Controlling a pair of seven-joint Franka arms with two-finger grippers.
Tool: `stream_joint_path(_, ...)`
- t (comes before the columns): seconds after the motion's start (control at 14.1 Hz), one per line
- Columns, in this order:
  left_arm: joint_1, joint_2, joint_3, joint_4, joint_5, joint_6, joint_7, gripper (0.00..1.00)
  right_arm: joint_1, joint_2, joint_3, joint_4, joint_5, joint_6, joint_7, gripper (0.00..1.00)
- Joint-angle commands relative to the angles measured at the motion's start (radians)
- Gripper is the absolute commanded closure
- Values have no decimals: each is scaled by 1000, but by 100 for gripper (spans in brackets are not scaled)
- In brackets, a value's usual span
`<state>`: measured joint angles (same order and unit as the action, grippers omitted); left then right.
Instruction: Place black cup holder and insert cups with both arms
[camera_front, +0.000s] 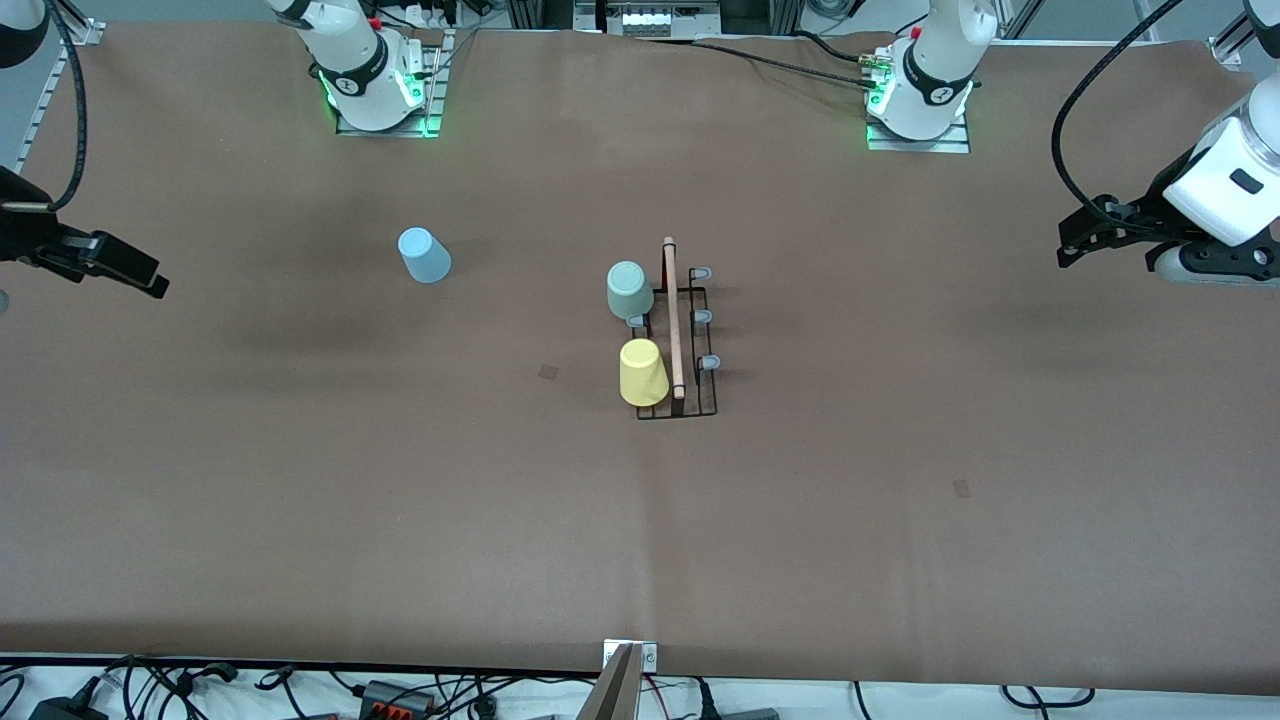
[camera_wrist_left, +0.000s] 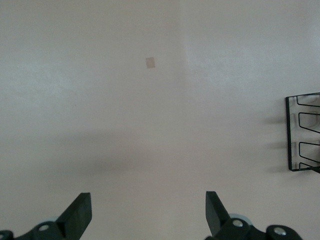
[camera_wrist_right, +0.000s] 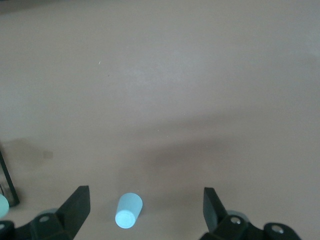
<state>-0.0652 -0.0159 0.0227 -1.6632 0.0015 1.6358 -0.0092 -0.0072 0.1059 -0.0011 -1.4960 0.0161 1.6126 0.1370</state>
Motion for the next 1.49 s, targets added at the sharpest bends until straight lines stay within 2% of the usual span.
stream_joint_path(0.0,-4,11,-1,29,15,-24,-5,0,0,-20,1,-23,-12,-3,-63,0)
stream_joint_path(0.57,-2,10,-26,31,17,-40,-8,0,-4,-22,1,-20,-15,-37,-82,0)
stream_joint_path(0.78,-2,10,-27,31,17,-40,-6,0,-2,-22,3,-13,-67,-42,-138,0)
stream_joint_path(1.42,2,11,-27,31,17,-40,-5,0,-11,-22,-8,-13,-58,-88,-139,0)
